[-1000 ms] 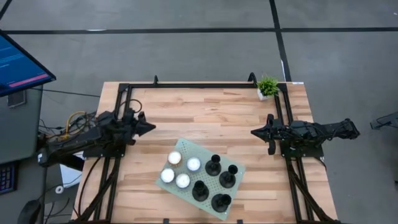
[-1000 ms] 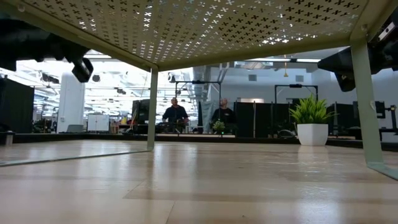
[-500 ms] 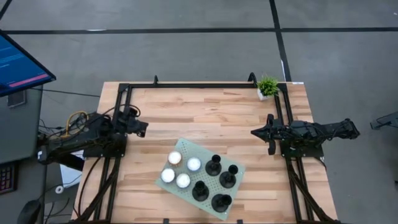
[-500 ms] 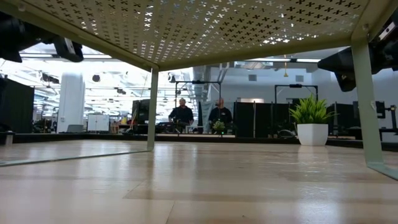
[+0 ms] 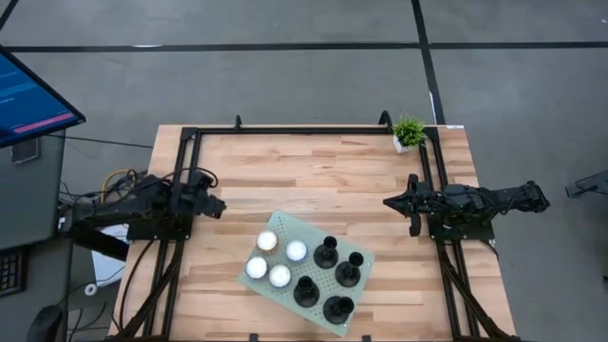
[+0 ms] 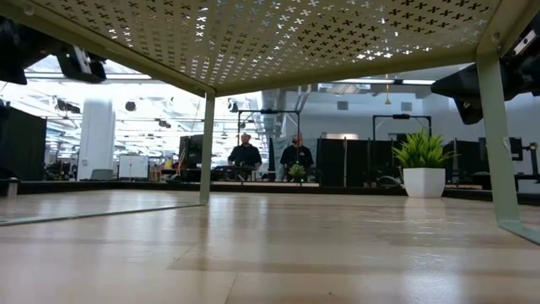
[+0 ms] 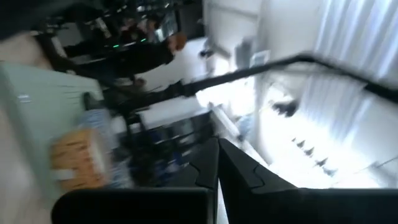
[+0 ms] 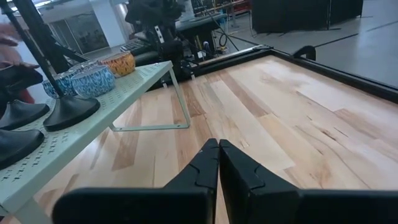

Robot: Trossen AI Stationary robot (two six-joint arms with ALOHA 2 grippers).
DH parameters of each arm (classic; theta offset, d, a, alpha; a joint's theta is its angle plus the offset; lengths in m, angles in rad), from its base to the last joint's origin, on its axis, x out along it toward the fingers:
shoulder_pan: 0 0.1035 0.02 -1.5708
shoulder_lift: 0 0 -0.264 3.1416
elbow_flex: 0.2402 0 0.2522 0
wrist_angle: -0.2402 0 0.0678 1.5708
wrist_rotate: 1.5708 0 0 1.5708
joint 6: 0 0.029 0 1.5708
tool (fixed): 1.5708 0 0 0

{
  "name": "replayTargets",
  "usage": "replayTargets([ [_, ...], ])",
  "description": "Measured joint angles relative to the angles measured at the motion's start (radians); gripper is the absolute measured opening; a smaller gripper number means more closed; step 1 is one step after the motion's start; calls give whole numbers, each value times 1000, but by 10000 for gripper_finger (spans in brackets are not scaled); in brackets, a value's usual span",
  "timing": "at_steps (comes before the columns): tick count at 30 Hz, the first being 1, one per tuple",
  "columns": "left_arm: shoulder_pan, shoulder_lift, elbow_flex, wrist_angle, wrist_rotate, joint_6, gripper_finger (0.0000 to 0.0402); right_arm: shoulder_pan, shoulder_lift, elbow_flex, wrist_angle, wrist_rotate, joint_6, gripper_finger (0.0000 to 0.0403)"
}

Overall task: Pick & Place candle stick holders
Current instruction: Return to Home Position

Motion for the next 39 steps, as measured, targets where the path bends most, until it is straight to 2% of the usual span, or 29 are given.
replayTargets([
  [4, -35, 0, 0, -34, 7, 109, 8, 0, 0, 0, 0, 0, 0, 6],
  [11, -67, 0, 0, -30, 9, 113, 8, 0, 0, 0, 0, 0, 0, 6],
  [39, -68, 0, 0, -27, 6, 114, 8, 0, 0, 0, 0, 0, 0, 6],
])
